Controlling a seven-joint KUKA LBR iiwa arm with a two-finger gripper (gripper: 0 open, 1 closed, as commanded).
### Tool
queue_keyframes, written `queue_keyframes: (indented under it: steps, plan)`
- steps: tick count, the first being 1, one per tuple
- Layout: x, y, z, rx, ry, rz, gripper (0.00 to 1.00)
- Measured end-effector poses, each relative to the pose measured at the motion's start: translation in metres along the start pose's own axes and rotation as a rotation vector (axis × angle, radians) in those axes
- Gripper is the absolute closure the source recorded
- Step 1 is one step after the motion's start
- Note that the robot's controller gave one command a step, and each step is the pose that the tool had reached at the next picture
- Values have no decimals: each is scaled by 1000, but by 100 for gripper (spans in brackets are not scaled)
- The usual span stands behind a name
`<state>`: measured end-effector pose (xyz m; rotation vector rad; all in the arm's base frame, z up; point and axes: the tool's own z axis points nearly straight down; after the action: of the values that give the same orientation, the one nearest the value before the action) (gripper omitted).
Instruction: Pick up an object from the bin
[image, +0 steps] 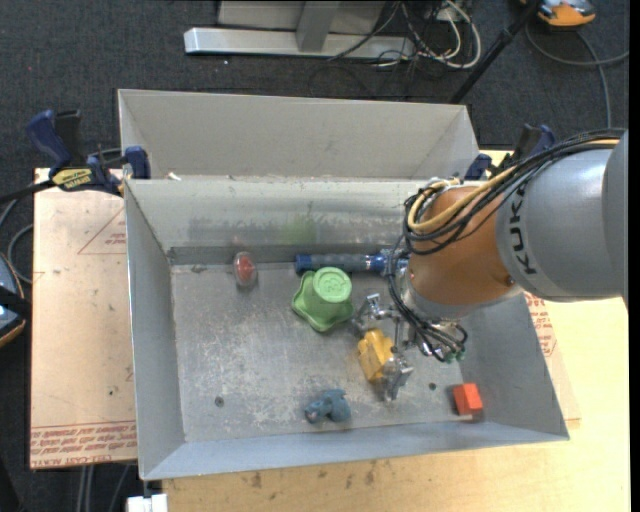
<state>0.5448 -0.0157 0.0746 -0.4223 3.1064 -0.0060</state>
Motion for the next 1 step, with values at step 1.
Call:
queue_keyframes:
  steps: [1]
  plan:
    - [-1,0,-2,0,-2,1,100]
